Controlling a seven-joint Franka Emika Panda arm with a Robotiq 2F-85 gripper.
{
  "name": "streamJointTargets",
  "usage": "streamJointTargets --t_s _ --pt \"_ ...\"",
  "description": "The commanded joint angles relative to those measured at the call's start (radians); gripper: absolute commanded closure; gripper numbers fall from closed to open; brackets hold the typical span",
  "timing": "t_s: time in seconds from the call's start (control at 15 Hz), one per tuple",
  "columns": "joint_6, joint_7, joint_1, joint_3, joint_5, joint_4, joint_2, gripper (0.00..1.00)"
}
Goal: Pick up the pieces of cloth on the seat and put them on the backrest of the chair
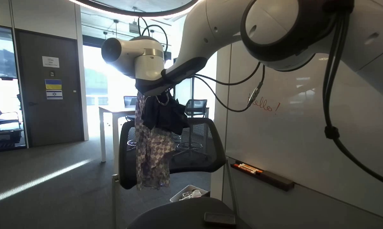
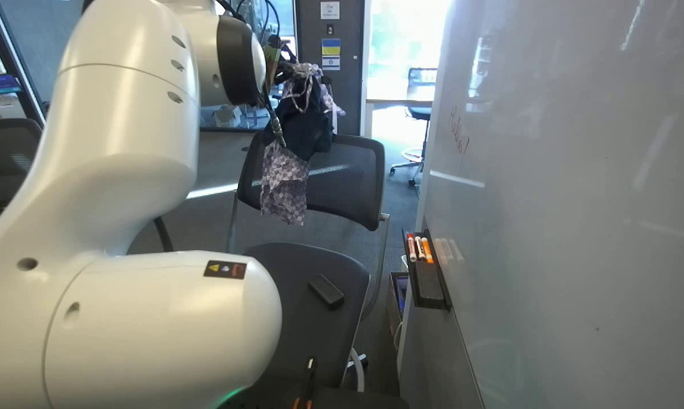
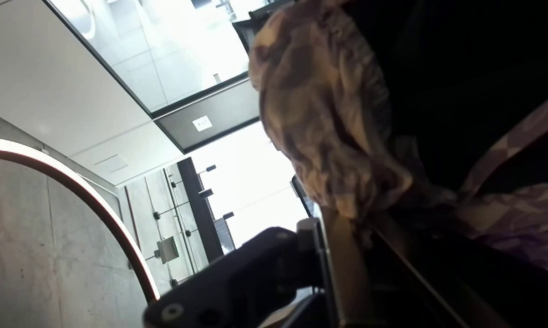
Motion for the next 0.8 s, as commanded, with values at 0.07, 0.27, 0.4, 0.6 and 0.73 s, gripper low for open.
streamJointTargets --t_s 0.07,0.27,0.4,0.6,0.73 --pt "0.016 -0.040 0.007 0.004 -0.004 0.118 0.075 0.74" --pt "0.007 -0.035 0.005 0.023 0.026 0.132 0.088 0.53" --pt "0.002 -0.032 0.005 0.034 0.043 0.125 0.083 0.38" --pt "-0.001 -0.033 0.003 0.046 0.062 0.130 0.085 0.16" --pt "0.002 -0.038 -0.001 0.054 0.080 0.133 0.082 0.01"
